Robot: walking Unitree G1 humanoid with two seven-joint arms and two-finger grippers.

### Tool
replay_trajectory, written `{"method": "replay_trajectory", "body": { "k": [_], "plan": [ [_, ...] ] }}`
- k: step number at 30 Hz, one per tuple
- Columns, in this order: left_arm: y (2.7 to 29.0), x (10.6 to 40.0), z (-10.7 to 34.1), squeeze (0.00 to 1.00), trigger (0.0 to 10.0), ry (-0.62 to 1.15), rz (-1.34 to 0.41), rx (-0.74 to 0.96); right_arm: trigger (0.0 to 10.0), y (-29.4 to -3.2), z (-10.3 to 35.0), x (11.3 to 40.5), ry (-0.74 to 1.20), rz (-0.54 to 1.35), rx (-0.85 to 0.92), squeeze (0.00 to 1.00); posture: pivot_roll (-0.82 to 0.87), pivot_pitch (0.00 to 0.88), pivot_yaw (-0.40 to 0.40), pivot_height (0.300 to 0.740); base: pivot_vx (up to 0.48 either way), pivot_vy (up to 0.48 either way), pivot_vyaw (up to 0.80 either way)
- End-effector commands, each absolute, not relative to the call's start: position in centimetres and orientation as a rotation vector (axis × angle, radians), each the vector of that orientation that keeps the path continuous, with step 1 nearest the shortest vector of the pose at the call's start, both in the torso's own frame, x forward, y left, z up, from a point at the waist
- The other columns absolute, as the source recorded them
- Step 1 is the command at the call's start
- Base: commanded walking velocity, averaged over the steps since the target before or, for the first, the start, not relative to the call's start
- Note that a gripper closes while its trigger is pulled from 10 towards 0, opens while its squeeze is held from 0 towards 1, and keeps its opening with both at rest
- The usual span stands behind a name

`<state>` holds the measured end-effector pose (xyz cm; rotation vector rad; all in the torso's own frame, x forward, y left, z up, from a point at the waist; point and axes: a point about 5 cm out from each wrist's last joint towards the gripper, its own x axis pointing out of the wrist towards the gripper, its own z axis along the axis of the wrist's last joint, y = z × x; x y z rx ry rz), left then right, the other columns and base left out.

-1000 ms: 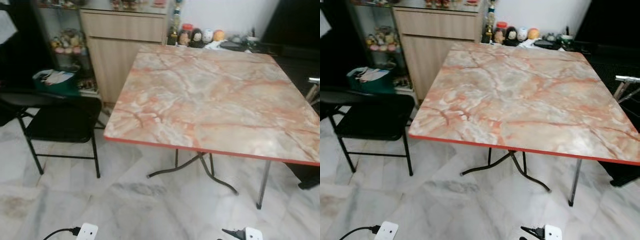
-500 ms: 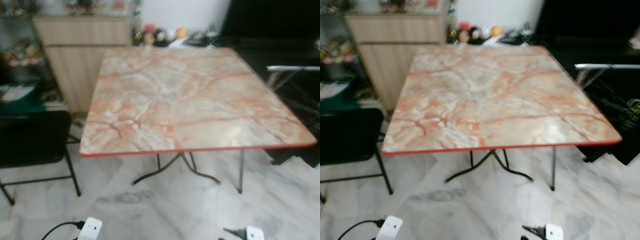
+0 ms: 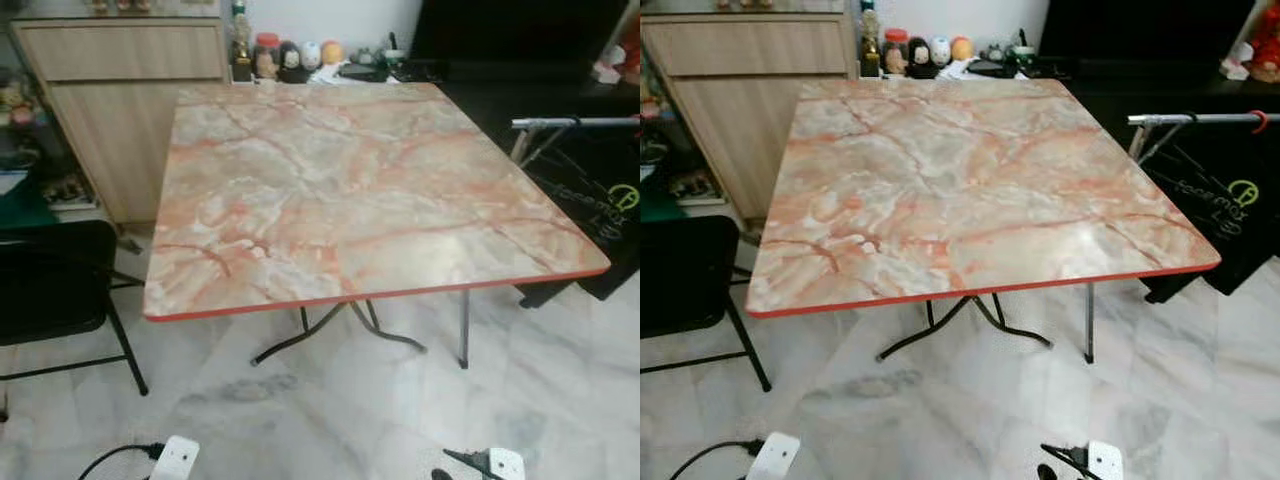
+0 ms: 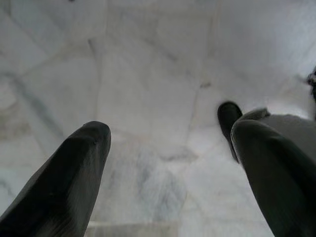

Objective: Hang hanger

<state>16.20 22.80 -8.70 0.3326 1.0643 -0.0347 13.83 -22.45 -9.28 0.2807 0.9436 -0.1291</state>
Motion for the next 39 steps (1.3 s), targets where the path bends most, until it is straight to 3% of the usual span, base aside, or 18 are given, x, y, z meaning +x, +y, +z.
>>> {"method": "replay_trajectory", "body": {
  "k": [1, 39],
  "plan": [
    [22.35, 16.24, -8.79, 0.00, 10.0, 1.067, -0.037, 0.319, 10.0, -22.91, -9.22, 13.66, 0.934, -0.157, 0.289, 0.00, -0.05, 0.000, -0.032, 0.740, 0.000, -0.262, 0.00],
    [22.24, 15.62, -9.06, 0.00, 10.0, 1.079, -0.036, 0.303, 10.0, -22.92, -9.19, 13.76, 0.935, -0.150, 0.282, 0.00, -0.05, 0.000, -0.031, 0.740, 0.000, -0.305, 0.00]
  ]
}}
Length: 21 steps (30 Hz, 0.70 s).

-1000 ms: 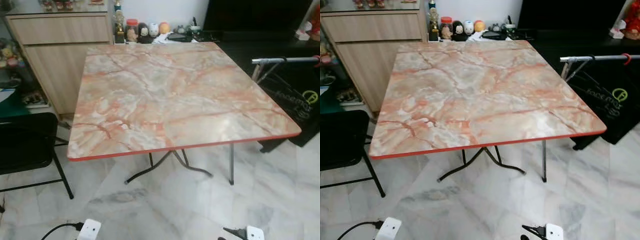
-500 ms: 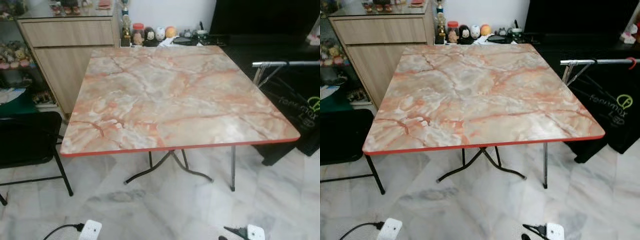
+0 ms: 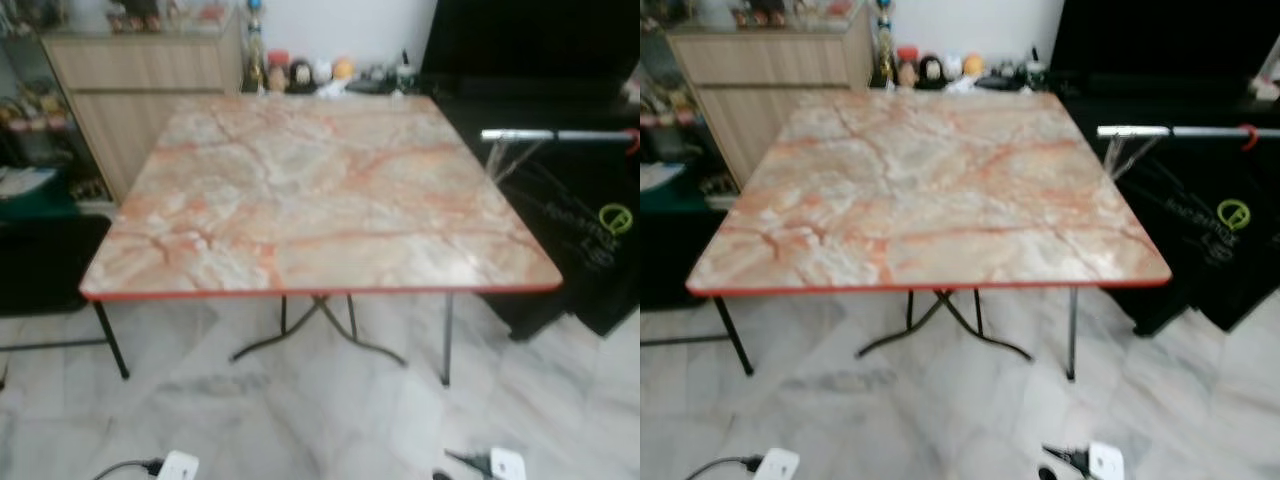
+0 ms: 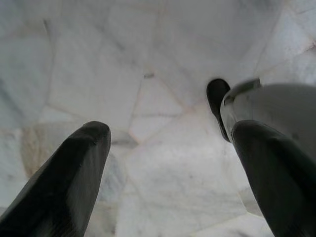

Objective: Hang hanger

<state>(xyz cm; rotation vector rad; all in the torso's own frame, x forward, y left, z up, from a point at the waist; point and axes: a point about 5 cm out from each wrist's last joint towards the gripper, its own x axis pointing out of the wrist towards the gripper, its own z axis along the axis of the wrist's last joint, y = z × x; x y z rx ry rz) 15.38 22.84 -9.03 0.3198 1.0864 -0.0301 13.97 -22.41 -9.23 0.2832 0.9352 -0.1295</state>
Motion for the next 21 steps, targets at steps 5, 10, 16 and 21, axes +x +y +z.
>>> {"method": "replay_trajectory", "body": {
  "k": [5, 10, 16, 21],
  "plan": [
    [22.29, 15.55, -9.08, 0.00, 10.0, 1.081, -0.033, 0.303, 10.0, -22.91, -9.19, 13.76, 0.936, -0.148, 0.280, 0.00, -0.05, 0.000, -0.031, 0.740, 0.000, -0.314, 0.00],
    [22.41, 15.48, -9.08, 0.00, 10.0, 1.083, -0.033, 0.302, 10.0, -22.91, -9.18, 13.78, 0.935, -0.147, 0.279, 0.00, -0.05, 0.000, -0.032, 0.740, 0.000, -0.314, 0.00],
    [22.33, 15.45, -9.11, 0.00, 10.0, 1.083, -0.037, 0.302, 10.0, -22.95, -9.18, 13.77, 0.937, -0.146, 0.276, 0.00, -0.05, 0.000, -0.032, 0.740, 0.000, -0.315, 0.00],
    [22.21, 15.44, -9.14, 0.00, 10.0, 1.083, -0.038, 0.301, 10.0, -22.94, -9.18, 13.79, 0.937, -0.145, 0.276, 0.00, -0.05, 0.000, -0.033, 0.740, 0.000, -0.315, 0.00]
  ]
}}
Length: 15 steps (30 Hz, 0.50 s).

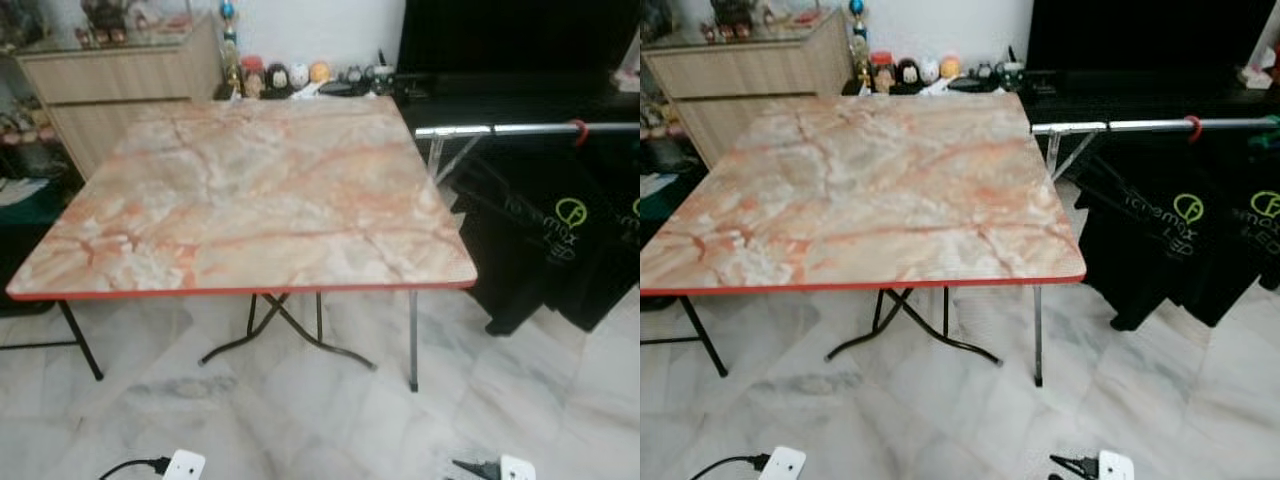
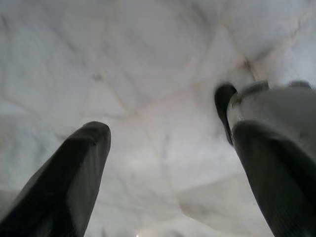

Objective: Hang hanger

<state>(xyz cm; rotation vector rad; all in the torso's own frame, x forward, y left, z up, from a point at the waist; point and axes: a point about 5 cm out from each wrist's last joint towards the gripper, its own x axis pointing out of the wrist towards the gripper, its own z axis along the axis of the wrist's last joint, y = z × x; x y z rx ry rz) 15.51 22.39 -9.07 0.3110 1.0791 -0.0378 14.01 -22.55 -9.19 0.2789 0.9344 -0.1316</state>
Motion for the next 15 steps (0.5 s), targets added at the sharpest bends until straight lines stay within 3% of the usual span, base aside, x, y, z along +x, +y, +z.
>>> {"method": "replay_trajectory", "body": {
  "k": [1, 15],
  "plan": [
    [22.19, 15.44, -9.14, 0.00, 10.0, 1.083, -0.038, 0.301, 10.0, -22.94, -9.17, 13.79, 0.937, -0.145, 0.276, 0.00, -0.05, 0.000, -0.033, 0.740, 0.000, -0.311, 0.00],
    [22.34, 15.34, -9.15, 0.00, 10.0, 1.084, -0.039, 0.302, 10.0, -22.91, -9.18, 13.80, 0.936, -0.148, 0.278, 0.00, -0.05, 0.000, -0.032, 0.740, 0.000, -0.317, 0.00]
  ]
}}
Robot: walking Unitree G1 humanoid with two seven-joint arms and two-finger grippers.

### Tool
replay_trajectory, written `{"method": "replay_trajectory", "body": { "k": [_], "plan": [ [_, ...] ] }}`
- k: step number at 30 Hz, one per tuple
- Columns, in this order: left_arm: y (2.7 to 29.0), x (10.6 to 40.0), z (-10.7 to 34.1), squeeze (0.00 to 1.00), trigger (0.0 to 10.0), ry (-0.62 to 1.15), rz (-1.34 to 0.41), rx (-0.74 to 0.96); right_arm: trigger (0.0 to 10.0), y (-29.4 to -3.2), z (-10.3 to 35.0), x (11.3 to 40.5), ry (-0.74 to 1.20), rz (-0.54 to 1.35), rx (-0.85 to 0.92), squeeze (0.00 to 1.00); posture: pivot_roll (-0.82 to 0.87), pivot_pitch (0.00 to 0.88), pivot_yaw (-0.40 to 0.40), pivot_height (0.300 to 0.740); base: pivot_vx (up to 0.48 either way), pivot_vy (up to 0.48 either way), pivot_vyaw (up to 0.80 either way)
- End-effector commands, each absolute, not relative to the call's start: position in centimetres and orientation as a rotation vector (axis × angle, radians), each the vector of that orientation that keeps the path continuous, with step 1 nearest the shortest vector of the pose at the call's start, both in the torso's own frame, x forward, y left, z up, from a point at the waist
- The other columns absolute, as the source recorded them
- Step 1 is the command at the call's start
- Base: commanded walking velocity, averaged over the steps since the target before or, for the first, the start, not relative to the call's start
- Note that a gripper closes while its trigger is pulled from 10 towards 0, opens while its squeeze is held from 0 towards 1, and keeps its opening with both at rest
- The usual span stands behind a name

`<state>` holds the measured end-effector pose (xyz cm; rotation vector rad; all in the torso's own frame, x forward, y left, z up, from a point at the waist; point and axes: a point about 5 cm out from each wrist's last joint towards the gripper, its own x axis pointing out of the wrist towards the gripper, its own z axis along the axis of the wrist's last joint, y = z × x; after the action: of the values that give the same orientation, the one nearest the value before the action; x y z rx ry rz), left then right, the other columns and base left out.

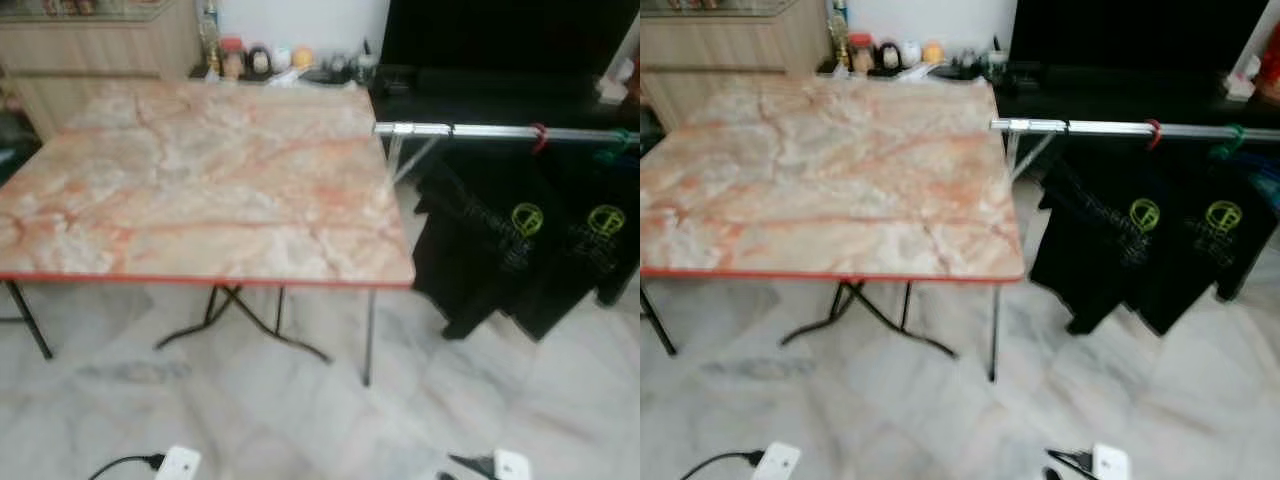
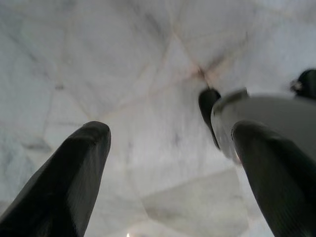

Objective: Hang hanger

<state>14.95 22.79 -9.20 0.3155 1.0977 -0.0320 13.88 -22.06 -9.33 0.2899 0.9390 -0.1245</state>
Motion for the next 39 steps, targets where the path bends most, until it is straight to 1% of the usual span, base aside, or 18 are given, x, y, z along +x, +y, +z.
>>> {"method": "replay_trajectory", "body": {
  "k": [1, 25, 39],
  "plan": [
    [22.40, 15.31, -9.14, 0.00, 10.0, 1.085, -0.039, 0.303, 10.0, -22.91, -9.19, 13.79, 0.935, -0.151, 0.281, 0.00, -0.05, 0.000, -0.033, 0.740, 0.000, -0.315, 0.00],
    [22.20, 15.04, -9.28, 0.00, 10.0, 1.089, -0.047, 0.302, 10.0, -22.96, -9.15, 13.81, 0.927, -0.153, 0.285, 0.00, -0.05, 0.000, -0.034, 0.740, 0.000, -0.324, 0.00],
    [22.56, 15.04, -9.20, 0.00, 10.0, 1.089, -0.045, 0.303, 10.0, -22.91, -9.14, 13.85, 0.926, -0.152, 0.285, 0.00, -0.05, 0.000, -0.033, 0.740, 0.000, -0.330, 0.00]
  ]
}}
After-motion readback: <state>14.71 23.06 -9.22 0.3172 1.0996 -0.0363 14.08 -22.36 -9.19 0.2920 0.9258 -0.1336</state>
